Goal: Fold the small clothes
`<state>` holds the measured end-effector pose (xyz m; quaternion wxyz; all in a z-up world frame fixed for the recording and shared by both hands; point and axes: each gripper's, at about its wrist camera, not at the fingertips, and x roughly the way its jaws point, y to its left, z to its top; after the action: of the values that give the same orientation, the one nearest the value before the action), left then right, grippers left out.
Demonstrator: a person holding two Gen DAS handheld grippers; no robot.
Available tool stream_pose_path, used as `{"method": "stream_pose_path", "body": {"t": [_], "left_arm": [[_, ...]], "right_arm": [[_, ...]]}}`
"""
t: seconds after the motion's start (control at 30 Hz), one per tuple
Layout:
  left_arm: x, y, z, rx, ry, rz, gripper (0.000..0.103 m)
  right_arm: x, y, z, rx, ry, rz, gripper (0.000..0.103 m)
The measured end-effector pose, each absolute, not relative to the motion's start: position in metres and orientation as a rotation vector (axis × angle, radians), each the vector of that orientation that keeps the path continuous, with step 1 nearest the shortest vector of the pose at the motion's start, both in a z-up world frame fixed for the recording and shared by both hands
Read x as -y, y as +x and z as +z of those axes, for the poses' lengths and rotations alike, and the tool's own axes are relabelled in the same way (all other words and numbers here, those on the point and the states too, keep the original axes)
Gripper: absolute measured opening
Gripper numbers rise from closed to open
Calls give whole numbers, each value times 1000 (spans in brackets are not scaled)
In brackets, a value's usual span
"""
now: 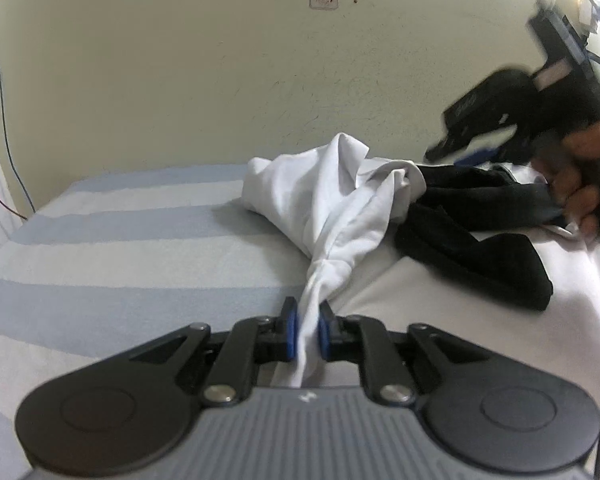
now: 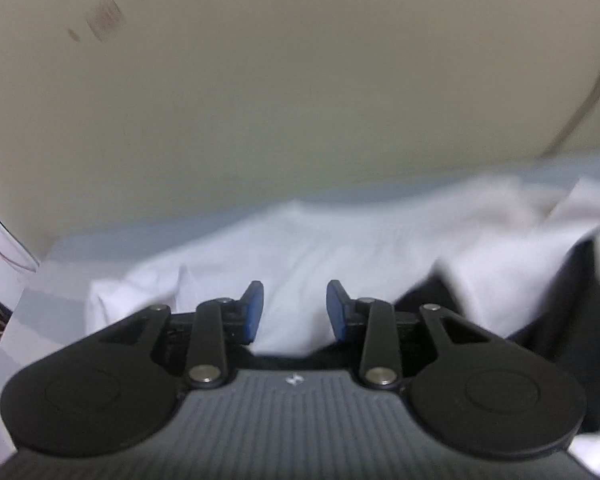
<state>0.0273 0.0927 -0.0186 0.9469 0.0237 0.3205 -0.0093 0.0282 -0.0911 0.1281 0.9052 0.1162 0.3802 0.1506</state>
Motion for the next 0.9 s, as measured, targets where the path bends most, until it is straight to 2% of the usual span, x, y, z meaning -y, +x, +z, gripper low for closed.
{"method": "stream_pose_path", "body": {"t": [0.03, 0.13, 0.2, 0.27, 0.33, 0.37, 0.4, 0.43, 0.47, 0.5, 0.53, 0.6, 0.7, 0.77, 0.8, 0.87, 0.9], "left_arm": [[-87, 27, -17, -631, 60, -19, 13], [-76, 20, -13, -563, 93, -28, 17], [-72, 20, -15, -552, 120, -21, 18], [-70, 26, -20, -570, 127, -23, 18], [-73, 26, -19, -592, 108, -28, 11], [-77, 27, -19, -598, 89, -28, 4], [-79, 28, -20, -609, 77, -30, 4], [-81, 28, -19, -621, 73, -35, 4], [-83, 28, -19, -627, 70, -38, 4], [-84, 26, -17, -627, 63, -41, 4], [-86, 25, -14, -623, 54, -42, 4], [-89, 24, -11, -619, 34, -31, 4], [-95, 27, -12, -635, 24, -9, 4], [-102, 29, -13, -661, -11, -12, 4], [-106, 31, -13, -673, -28, -15, 4], [-112, 34, -14, -694, -52, -16, 8], [-113, 35, -15, -699, -59, -12, 9]], "right_arm": [[87, 24, 137, -735, 200, 323, 41], [64, 19, 158, -655, 99, 458, 56], [39, 21, 163, -640, 32, 562, 75], [12, 28, 158, -645, -59, 631, 89], [-22, 37, 145, -686, -150, 628, 90], [-34, 48, 132, -739, -184, 609, 90], [-43, 62, 117, -818, -189, 595, 89], [-47, 76, 102, -910, -150, 604, 81], [-46, 85, 92, -962, -66, 633, 63], [-44, 81, 95, -932, -17, 679, 13], [-41, 86, 97, -946, 94, 795, 11], [-25, 95, 104, -853, 330, 932, 10], [-21, 118, 93, -830, 451, 922, 11], [-27, 121, 78, -860, 369, 845, 17], [-34, 122, 70, -860, 276, 788, 41], [-34, 122, 65, -818, 162, 709, 71], [-27, 119, 68, -777, 160, 698, 70]]}}
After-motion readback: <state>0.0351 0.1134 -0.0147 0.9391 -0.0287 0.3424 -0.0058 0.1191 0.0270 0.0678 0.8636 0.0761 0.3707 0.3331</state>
